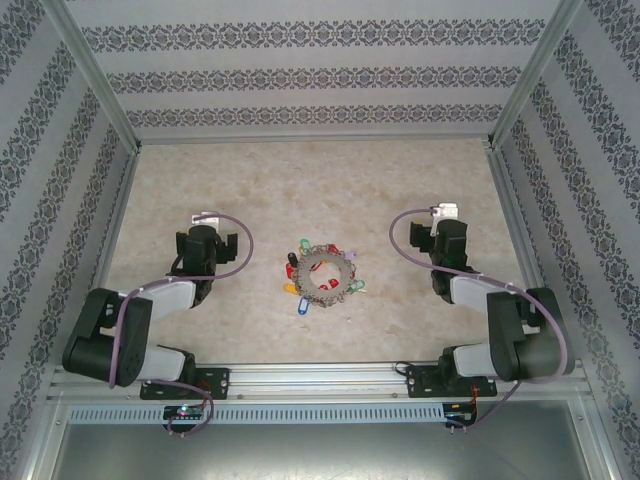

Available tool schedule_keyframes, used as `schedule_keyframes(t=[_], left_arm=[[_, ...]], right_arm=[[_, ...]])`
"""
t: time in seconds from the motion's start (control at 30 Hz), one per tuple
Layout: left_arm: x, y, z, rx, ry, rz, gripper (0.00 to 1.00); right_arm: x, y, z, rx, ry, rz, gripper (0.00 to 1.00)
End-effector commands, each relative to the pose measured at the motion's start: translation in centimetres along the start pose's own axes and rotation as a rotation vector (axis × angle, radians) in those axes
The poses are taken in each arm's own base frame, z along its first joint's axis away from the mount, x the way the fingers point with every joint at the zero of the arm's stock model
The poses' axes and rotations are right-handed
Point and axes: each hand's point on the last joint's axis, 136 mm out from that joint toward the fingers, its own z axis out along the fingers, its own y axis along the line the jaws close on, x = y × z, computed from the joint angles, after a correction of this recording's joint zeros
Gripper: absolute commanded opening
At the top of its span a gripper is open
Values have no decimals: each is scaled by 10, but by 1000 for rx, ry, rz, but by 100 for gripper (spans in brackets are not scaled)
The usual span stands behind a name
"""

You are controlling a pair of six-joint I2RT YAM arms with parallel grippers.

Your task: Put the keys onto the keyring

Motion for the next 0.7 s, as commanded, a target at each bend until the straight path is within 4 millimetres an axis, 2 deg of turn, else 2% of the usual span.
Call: schedule_keyframes(t=[0.0,0.13,0.2,0.23,0.27,0.3,0.33,0.4,0.5,0.67], left_arm=[[-35,4,4,2,-151,0,100],[-29,6,17,17,-162,-13,99],[-26,7,18,50,-146,-36,100],[-25,8,18,62,-156,-52,100],[-19,9,19,79,-156,-72,100],[-14,8,22,98,-169,-80,100],[-19,9,23,95,-215,-85,100],[-14,5,22,123,-153,-73,100],[-13,17,31,82,-112,-117,99],[-13,18,31,74,-122,-120,100]], right_arm=[[-12,19,2,-117,-159,-19,81],[-10,13,4,-81,-129,-10,82],[-7,6,7,-40,-120,12,90],[-10,4,8,-30,-111,14,97],[-14,4,9,-29,-118,15,98],[-15,4,9,-29,-127,16,98],[-15,4,9,-27,-125,18,98],[-14,4,9,-29,-119,17,98],[-14,4,9,-27,-120,17,98],[-14,4,10,-31,-117,21,98]])
